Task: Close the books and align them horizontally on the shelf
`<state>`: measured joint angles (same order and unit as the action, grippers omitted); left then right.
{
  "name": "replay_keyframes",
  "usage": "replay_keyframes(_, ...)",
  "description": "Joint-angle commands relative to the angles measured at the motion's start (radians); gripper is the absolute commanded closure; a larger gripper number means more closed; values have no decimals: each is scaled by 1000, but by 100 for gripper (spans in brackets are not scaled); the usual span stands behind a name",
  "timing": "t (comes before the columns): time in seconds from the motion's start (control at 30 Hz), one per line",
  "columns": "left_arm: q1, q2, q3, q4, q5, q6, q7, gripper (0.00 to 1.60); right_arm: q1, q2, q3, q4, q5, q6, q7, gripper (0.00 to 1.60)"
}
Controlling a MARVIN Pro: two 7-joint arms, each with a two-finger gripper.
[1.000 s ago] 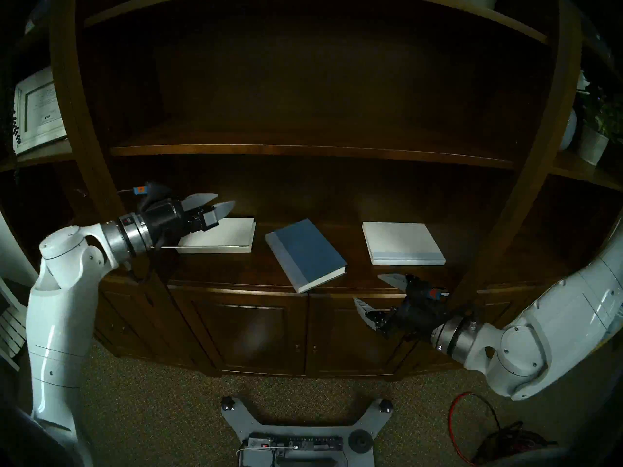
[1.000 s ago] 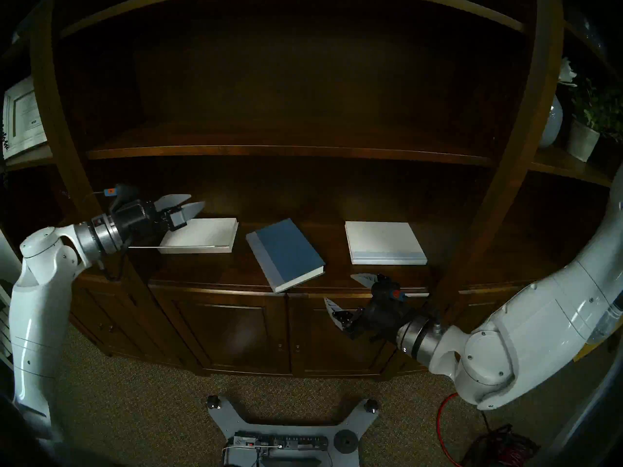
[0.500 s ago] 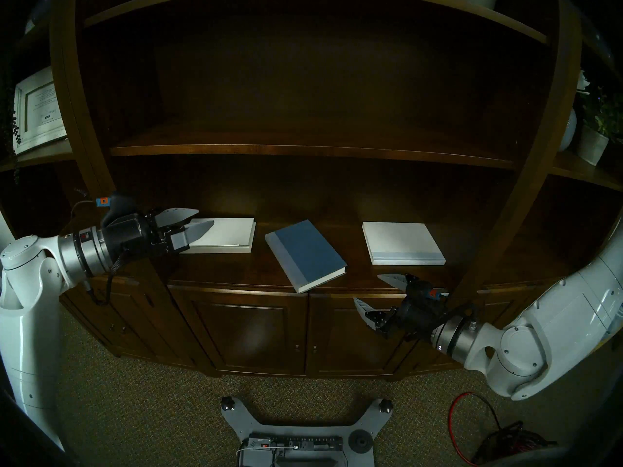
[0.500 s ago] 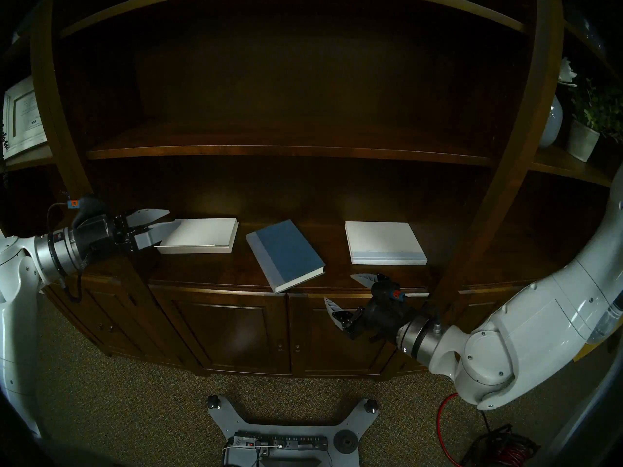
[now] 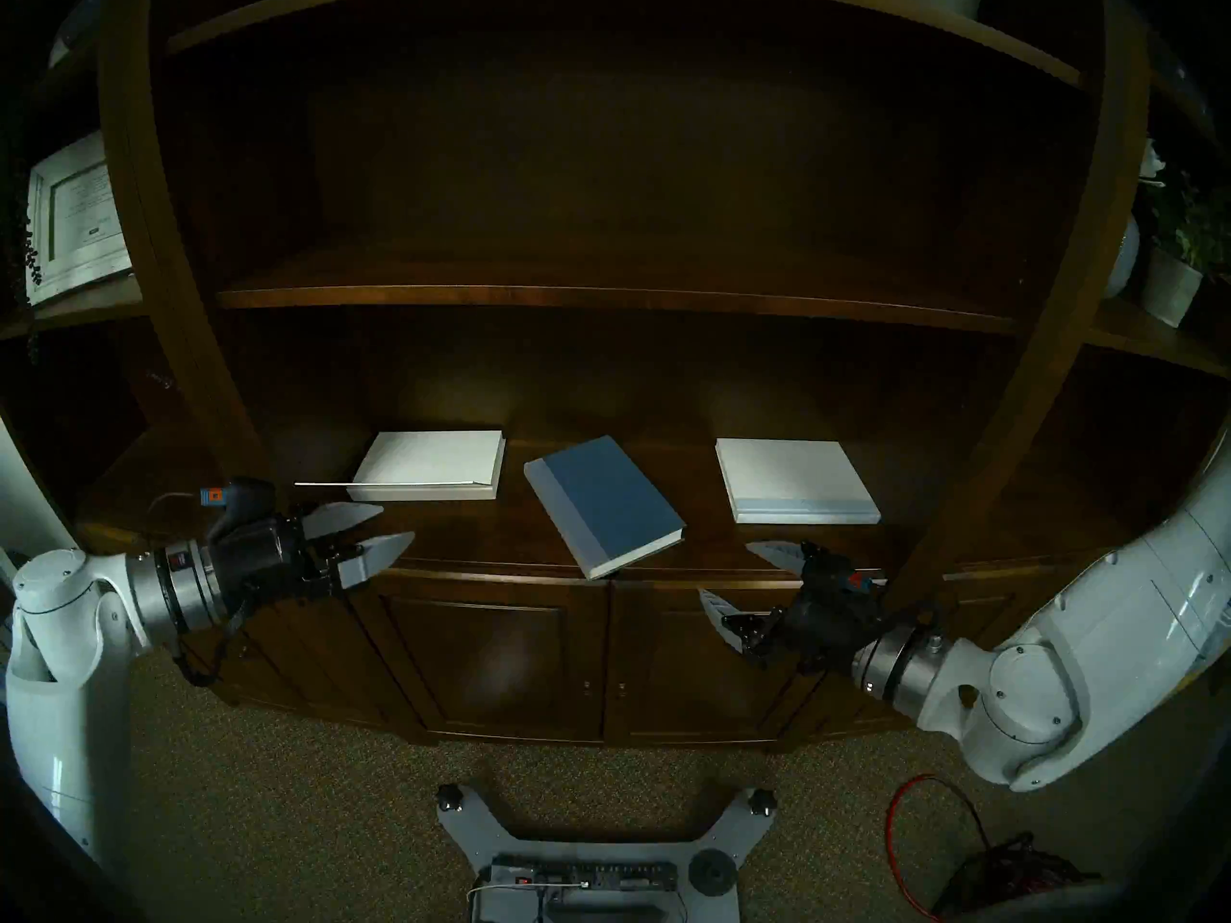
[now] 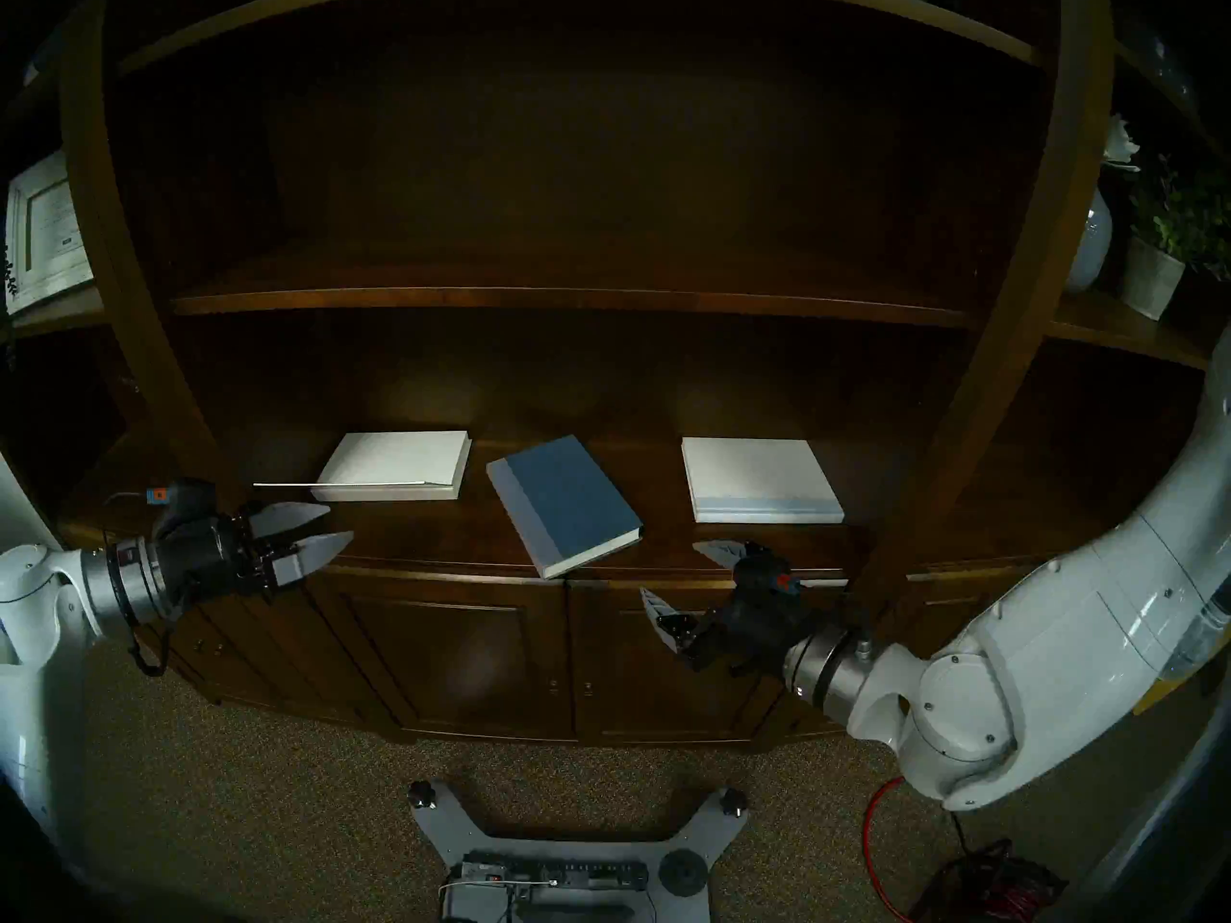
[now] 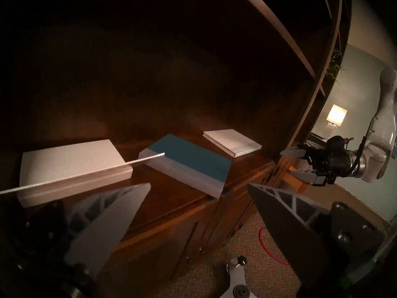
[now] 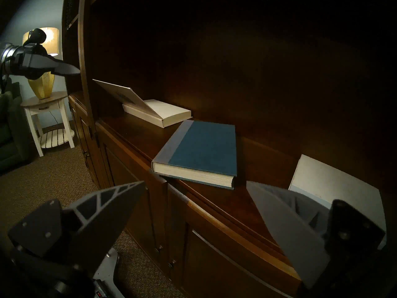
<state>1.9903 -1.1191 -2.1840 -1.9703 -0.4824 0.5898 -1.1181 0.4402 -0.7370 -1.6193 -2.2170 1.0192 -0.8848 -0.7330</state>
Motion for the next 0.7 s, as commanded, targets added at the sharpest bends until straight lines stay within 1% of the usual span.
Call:
replay_keyframes(0.0,-52,-15,42,14,15,-37,37,0,13,-1,10,2,-1,-3,0,0)
replay_keyframes(0.1,-79,-22,75,27,32,-37,70,0,12,-1,10,2,-1,-3,0,0)
replay_keyframes(0.13,-106,-27,102,45,48,-50,96,0,12,-1,10,2,-1,-3,-1,0)
replay_keyframes(0.17,-118,-28,115,55,56,-58,108,0,12,-1,10,2,-1,-3,-1,0)
replay_keyframes(0.33,-175,-21,188,105,55,-81,196,0,12,-1,10,2,-1,-3,-1,0)
replay_keyframes(0.37,-166,-12,199,103,41,-88,220,0,12,-1,10,2,-1,-3,-1,0)
replay_keyframes(0.4,-199,-25,210,120,56,-88,228,0,12,-1,10,2,-1,-3,-1,0)
replay_keyframes(0.43,-191,-18,221,117,44,-99,256,0,12,-1,10,2,-1,-3,-1,0)
replay_keyframes(0.47,-211,-21,233,130,48,-101,266,0,12,-1,9,2,-1,-3,-1,0)
replay_keyframes(0.5,-208,-17,242,130,40,-109,289,0,12,-1,9,2,-1,-3,-1,0)
replay_keyframes(0.6,-231,-13,272,155,31,-126,329,0,12,-1,9,2,-1,-3,-1,0)
replay_keyframes(0.63,-252,-18,283,172,35,-130,339,0,11,-1,9,2,-1,-3,-1,0)
replay_keyframes(0.67,-253,-13,292,176,28,-139,354,0,11,-1,9,2,-1,-3,-1,0)
